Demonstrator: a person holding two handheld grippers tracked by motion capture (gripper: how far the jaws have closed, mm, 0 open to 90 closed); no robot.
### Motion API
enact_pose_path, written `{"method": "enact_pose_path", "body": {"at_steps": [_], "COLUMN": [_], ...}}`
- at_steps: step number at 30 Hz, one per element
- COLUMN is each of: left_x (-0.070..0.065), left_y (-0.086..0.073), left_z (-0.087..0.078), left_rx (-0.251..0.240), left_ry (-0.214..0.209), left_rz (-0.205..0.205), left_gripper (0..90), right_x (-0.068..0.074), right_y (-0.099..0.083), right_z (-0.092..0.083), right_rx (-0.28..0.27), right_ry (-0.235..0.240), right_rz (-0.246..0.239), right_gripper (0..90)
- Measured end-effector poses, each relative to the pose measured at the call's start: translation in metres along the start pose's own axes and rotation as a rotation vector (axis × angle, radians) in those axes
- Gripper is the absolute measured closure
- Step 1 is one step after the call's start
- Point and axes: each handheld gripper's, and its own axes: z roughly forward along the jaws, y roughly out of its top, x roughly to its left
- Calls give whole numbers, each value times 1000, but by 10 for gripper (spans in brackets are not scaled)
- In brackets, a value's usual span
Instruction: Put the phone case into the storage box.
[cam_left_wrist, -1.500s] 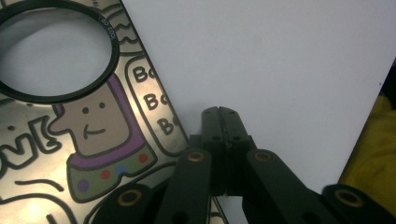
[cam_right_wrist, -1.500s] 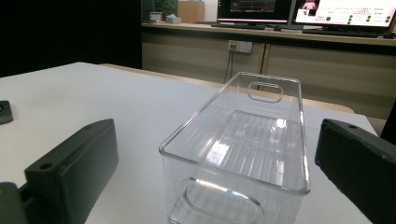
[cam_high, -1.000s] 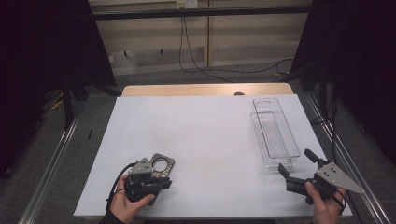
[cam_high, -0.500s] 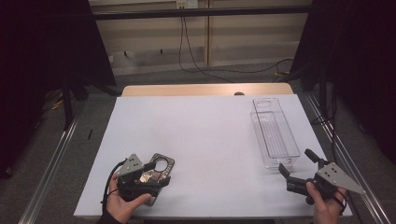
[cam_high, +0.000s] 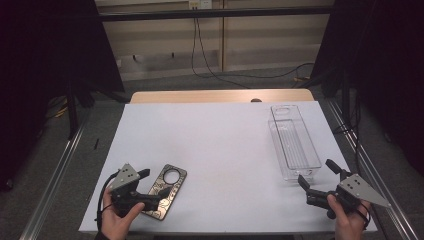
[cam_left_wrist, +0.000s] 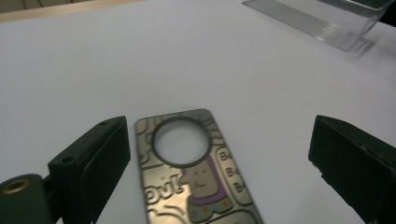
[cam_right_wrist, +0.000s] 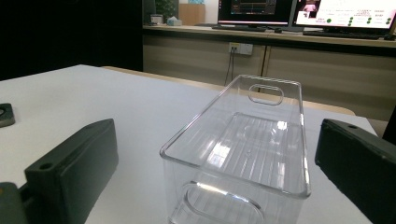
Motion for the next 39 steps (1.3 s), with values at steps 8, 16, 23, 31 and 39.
{"method": "enact_pose_path", "body": {"at_steps": [8, 16, 23, 31, 39], "left_x": [15, 5, 0, -3, -2], "left_y": [-4, 4, 14, 9, 3], "left_z": [0, 27, 50, 56, 68], "left_rx": [173, 329, 397, 442, 527], "left_ry": [70, 36, 37, 46, 62], "left_rz": [-39, -31, -17, -17, -13], "left_gripper": [53, 44, 46, 62, 58], "right_x": [1, 2, 1, 1, 1], "right_y": [0, 1, 0, 0, 0], "right_z": [1, 2, 2, 3, 3], "right_rx": [-1, -3, -1, 2, 5], "right_ry": [2, 5, 5, 6, 6], "right_rz": [0, -4, 0, 0, -4], "right_gripper": [0, 0, 0, 0, 0]}}
